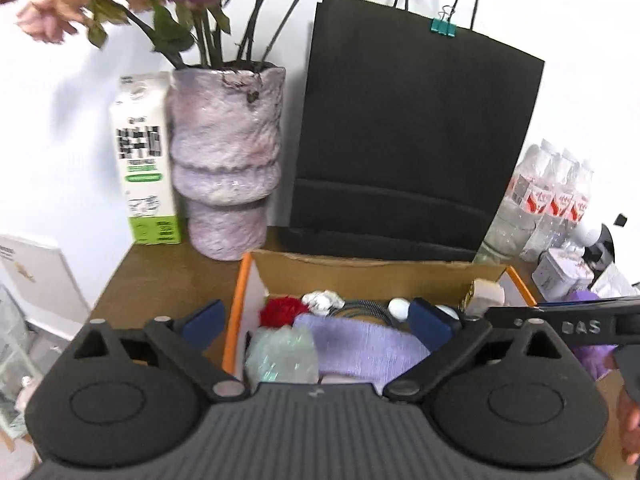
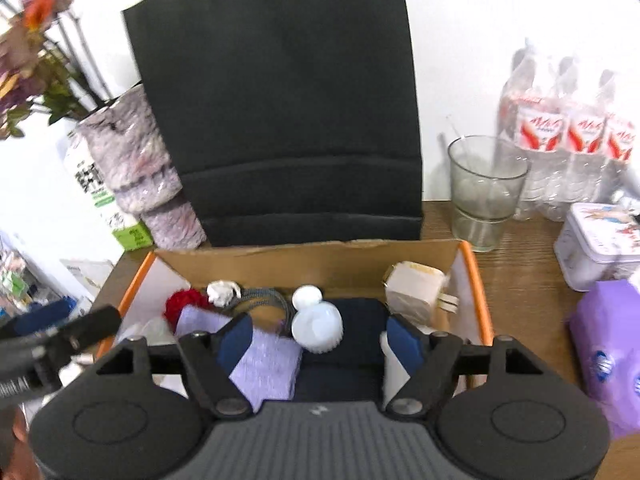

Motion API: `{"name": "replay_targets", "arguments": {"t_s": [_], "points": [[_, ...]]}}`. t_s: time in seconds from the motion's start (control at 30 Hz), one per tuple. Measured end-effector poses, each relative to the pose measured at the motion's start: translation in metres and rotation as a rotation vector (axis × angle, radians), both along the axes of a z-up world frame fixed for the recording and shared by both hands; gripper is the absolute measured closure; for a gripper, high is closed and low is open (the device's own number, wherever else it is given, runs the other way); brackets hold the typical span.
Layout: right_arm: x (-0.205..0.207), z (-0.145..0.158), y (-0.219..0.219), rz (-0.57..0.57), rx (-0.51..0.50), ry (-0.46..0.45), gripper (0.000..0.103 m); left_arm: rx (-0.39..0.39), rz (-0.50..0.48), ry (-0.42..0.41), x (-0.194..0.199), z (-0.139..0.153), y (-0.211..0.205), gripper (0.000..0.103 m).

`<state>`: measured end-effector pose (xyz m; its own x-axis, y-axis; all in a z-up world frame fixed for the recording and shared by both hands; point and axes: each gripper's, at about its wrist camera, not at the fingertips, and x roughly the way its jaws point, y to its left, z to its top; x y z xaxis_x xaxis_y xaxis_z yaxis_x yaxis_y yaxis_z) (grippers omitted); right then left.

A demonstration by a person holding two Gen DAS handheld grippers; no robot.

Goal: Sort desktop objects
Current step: 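Carry the orange toy and white lid into the box and open both tools, then withdraw both open tools from the box back over the table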

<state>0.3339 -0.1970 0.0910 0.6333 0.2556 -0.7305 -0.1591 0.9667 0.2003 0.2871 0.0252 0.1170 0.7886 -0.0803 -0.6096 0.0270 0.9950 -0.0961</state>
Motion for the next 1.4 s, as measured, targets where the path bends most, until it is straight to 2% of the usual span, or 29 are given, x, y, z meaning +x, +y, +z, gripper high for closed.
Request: {"name": "replay_targets", "arguments": {"t_s": [0.1, 0.13, 0.17, 0.27, 0.4, 0.5, 0.6, 0.7, 0.8, 0.9, 1.1, 1.4], "points": [[-0.029, 0.011, -0.003, 0.037, -0.038, -0.033, 0.027, 0.063, 0.012, 0.069, -0.028, 0.004, -0.006, 0.000], [-0.042, 0.013, -0.004, 0.044, -0.065, -0.057, 0.023, 0.075, 0.005, 0.077, -0.040, 0.003, -0.008, 0.000], [-0.056, 0.015, -0.005, 0.048, -0.091, -0.081, 0.019, 0.085, 0.001, 0.074, -0.055, 0.001, -0.010, 0.000], [-0.105, 0.014, -0.013, 0.052, -0.145, -0.155, 0.019, 0.107, -0.003, 0.028, -0.107, -0.006, -0.016, 0.000], [-0.174, -0.002, -0.025, 0.059, -0.133, -0.234, 0.018, 0.081, -0.024, -0.002, -0.172, -0.027, -0.022, 0.000], [-0.221, -0.023, -0.023, 0.071, -0.192, -0.283, 0.018, 0.059, -0.051, 0.019, -0.219, -0.053, -0.025, 0.000], [-0.263, -0.047, -0.030, 0.072, -0.182, -0.268, 0.018, 0.042, -0.057, 0.040, -0.263, -0.077, -0.028, 0.000], [-0.299, -0.071, -0.039, 0.070, -0.145, -0.222, 0.018, 0.063, -0.060, 0.007, -0.307, -0.096, -0.033, 0.000], [-0.332, -0.090, -0.048, 0.038, -0.153, -0.198, 0.018, 0.065, -0.049, -0.017, -0.338, -0.108, -0.036, 0.000], [-0.362, -0.096, -0.059, 0.000, -0.143, -0.211, 0.018, 0.053, -0.077, -0.058, -0.352, -0.113, -0.038, 0.000], [-0.394, -0.104, -0.075, -0.031, -0.133, -0.249, 0.018, 0.020, -0.061, 0.008, -0.343, -0.125, -0.038, 0.000], [-0.389, -0.114, -0.079, -0.040, -0.112, -0.209, 0.018, 0.015, -0.070, 0.015, -0.344, -0.129, -0.040, 0.000]]}}
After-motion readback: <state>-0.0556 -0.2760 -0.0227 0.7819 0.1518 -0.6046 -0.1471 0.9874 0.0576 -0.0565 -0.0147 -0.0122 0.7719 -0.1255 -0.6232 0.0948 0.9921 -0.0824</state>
